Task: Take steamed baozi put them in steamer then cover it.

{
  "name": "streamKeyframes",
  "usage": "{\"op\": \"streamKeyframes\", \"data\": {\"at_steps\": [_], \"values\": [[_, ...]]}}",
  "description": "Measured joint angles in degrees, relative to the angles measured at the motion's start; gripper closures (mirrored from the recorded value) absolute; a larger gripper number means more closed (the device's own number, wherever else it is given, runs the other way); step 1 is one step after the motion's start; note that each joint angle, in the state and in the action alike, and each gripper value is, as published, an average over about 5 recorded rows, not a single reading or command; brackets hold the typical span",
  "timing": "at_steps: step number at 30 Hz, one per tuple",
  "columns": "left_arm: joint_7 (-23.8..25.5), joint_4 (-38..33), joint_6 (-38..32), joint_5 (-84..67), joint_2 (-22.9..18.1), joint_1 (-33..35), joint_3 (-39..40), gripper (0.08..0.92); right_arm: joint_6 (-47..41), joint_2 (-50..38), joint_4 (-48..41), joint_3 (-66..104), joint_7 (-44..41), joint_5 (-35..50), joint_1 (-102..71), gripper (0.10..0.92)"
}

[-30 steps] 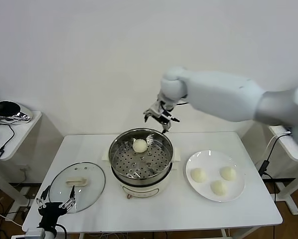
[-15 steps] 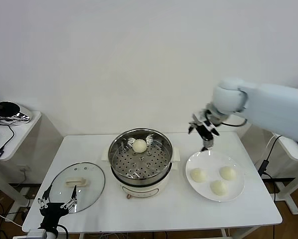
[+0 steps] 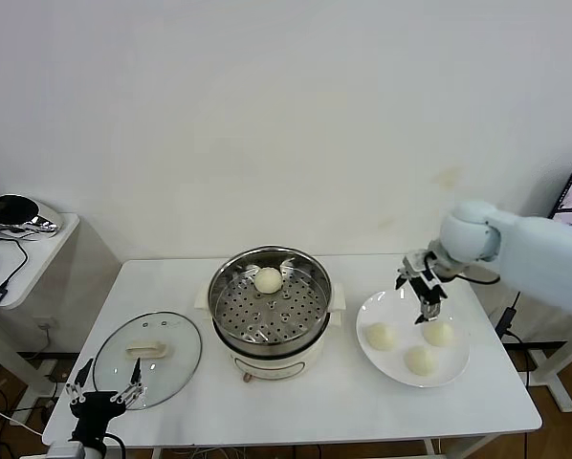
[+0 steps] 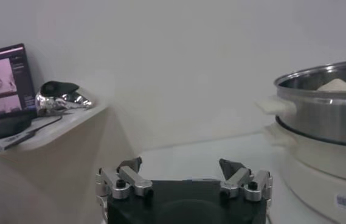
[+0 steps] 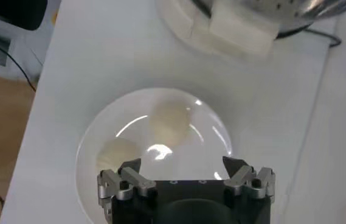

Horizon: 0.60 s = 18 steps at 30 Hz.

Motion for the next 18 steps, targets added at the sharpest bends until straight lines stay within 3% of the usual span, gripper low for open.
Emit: {"op": "streamKeyframes", "data": {"at_steps": [18], "values": [[0.0,0.8,-0.2,0.0,-0.3,0.0,-0.6,0.177,-1.1,6.4,-8.1,6.9,2.6,-4.5,-12.2,0.203]]}}
